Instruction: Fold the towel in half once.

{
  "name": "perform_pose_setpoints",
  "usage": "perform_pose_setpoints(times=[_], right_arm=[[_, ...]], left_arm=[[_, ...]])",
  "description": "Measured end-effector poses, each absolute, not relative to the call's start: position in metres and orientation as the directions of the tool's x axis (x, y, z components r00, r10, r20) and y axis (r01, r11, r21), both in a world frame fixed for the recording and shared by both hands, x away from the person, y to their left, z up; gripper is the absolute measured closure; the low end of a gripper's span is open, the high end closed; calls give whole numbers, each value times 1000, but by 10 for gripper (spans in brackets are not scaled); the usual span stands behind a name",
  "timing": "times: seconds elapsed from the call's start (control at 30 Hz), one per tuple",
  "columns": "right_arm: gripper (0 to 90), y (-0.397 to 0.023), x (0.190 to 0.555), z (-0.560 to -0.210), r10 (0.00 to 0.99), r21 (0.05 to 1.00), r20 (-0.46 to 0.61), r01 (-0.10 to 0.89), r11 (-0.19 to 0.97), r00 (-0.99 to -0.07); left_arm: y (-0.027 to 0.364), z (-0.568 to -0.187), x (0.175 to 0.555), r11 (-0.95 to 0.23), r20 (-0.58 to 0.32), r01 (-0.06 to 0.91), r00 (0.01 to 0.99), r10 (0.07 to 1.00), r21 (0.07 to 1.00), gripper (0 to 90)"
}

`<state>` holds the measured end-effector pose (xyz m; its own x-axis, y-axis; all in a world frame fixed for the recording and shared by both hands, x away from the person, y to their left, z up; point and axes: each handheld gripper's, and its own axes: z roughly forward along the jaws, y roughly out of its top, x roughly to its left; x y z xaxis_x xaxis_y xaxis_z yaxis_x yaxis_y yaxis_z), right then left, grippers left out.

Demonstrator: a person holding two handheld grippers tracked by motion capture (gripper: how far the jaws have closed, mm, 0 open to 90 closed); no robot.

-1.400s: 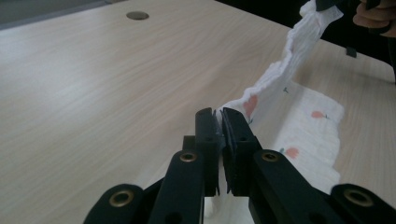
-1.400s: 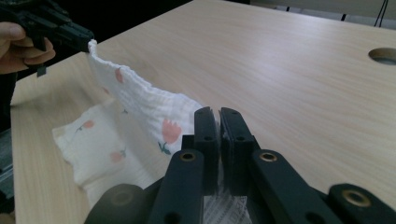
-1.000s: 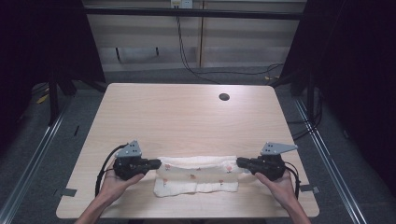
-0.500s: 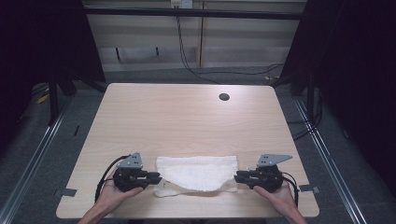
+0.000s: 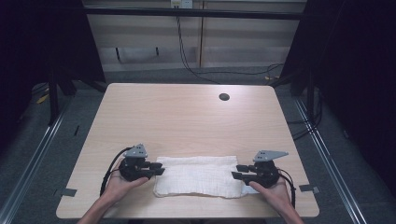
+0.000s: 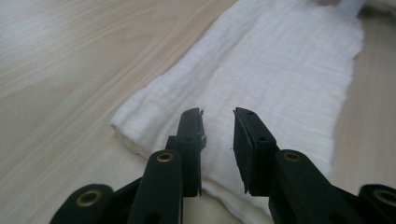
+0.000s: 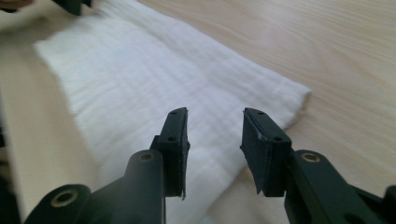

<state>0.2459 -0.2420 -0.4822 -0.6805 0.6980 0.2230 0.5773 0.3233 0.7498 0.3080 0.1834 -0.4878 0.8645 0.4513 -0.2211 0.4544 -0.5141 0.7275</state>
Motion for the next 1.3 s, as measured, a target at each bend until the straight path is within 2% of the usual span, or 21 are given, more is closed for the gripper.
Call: perform_pose_setpoints(times=[0.17, 0.3, 0.47, 0.6, 0.67, 0.8, 0.93, 1.0, 1.3], right_arm=[[617, -233, 261, -497, 742, 697, 178, 615, 368, -646], [698, -231, 262, -499, 780, 684, 110, 617, 390, -615], [721, -237, 265, -498, 799, 679, 100, 628, 380, -593], [733, -249, 269, -499, 817, 684, 104, 637, 356, -568], [720, -254, 270, -499, 826, 684, 108, 644, 342, -554], [612, -253, 266, -490, 841, 705, 105, 636, 314, -531], [598, -244, 258, -475, 805, 753, 143, 591, 288, -575], [602, -232, 252, -472, 789, 760, 121, 567, 317, -603], [610, -171, 241, -472, 677, 770, 170, 525, 362, -716]], left_arm=[[177, -496, 314, -550, -213, 461, 864, 456, 696, 698], [172, -498, 315, -549, -222, 460, 867, 445, 698, 674], [161, -498, 323, -550, -217, 463, 865, 453, 695, 658], [149, -497, 328, -542, -241, 478, 859, 451, 691, 597], [146, -493, 330, -548, -234, 472, 863, 448, 691, 559], [150, -483, 339, -516, -226, 466, 858, 461, 719, 530], [167, -477, 355, -440, -231, 477, 832, 504, 761, 501], [174, -479, 362, -415, -254, 499, 817, 518, 761, 507], [179, -486, 366, -421, -260, 511, 811, 524, 749, 502]])
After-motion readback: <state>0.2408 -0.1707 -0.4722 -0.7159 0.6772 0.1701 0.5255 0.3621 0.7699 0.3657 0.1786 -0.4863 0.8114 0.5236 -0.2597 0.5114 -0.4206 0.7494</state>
